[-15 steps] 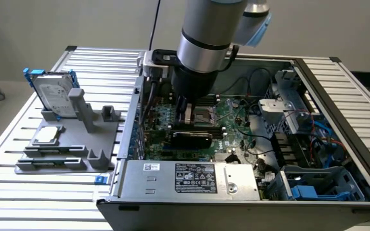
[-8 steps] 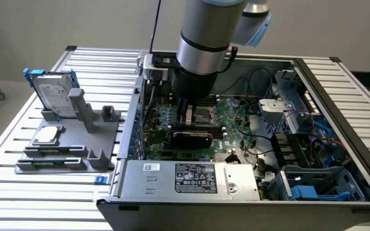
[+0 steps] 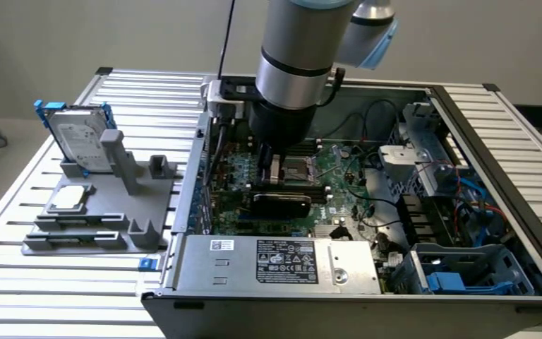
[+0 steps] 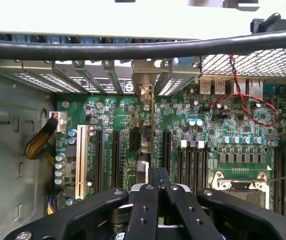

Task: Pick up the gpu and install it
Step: 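Press down on the gpu until it lock into place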

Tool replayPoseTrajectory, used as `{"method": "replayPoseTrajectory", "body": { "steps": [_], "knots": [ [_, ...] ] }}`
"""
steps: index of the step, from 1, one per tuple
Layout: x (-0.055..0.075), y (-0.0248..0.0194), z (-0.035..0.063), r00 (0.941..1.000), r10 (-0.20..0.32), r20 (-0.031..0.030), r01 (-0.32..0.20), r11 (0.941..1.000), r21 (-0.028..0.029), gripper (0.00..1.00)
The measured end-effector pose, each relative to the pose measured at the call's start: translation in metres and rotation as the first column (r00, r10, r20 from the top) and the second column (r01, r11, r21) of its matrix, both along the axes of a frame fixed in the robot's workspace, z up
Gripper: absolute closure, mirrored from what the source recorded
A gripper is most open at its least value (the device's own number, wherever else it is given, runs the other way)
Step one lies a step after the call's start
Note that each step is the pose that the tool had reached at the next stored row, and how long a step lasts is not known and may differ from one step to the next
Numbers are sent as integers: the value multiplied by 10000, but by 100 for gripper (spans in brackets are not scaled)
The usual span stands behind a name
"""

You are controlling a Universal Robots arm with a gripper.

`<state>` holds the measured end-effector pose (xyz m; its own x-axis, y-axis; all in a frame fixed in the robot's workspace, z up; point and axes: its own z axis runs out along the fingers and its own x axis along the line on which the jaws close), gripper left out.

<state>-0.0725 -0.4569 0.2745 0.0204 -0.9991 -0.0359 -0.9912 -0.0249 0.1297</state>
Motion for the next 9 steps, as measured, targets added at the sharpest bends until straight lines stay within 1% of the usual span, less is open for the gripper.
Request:
{"method": "replayPoseTrajectory", "body": {
  "steps": [9],
  "knots": [
    [-1, 0, -19, 10000, 96, 7, -96, 10000, -29, 89]
  ]
}}
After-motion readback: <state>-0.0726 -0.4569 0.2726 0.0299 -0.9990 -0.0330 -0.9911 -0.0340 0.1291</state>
